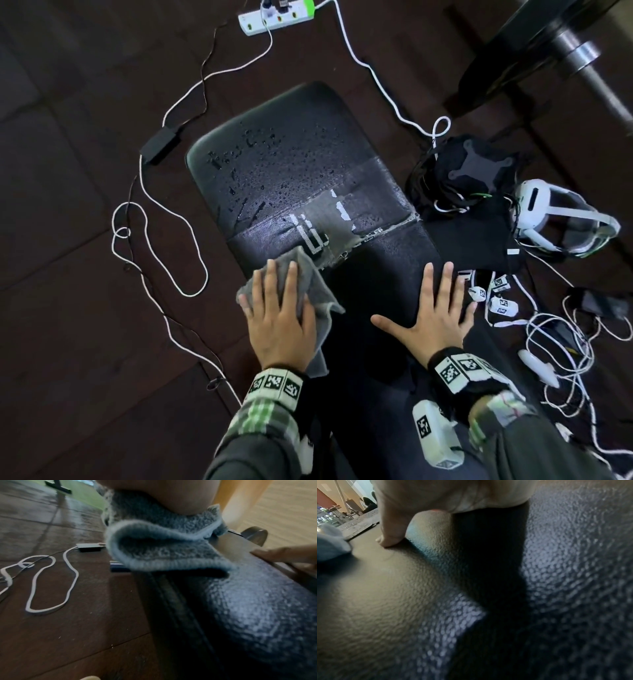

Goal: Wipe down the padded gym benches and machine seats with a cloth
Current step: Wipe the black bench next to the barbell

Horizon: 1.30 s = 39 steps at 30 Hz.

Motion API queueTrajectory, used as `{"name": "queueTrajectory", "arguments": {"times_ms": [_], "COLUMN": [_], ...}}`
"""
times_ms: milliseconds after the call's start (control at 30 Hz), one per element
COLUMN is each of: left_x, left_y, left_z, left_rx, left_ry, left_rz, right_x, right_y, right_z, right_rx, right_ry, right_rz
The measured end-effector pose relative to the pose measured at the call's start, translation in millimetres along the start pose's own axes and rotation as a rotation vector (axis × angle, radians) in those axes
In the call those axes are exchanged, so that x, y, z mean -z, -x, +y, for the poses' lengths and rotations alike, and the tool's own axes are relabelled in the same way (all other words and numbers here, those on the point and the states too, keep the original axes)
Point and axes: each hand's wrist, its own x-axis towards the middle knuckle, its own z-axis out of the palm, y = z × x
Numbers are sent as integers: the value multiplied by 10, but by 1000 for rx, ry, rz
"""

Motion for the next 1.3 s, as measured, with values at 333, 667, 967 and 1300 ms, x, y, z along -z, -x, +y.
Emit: {"name": "queueTrajectory", "arguments": {"times_ms": [333,667,967,1300], "left_x": [131,2,72,75], "left_y": [-897,-210,-965,-385], "left_z": [292,234,337,139], "left_rx": [391,-14,338,-116], "left_ry": [24,-55,-38,-59], "left_rz": [-27,-40,-18,-11], "right_x": [-13,-62,-101,-119], "right_y": [-38,-27,-52,-31], "right_z": [36,57,106,189], "right_rx": [14,35,59,81], "right_ry": [-14,-33,-48,-88], "right_rz": [14,41,88,214]}}
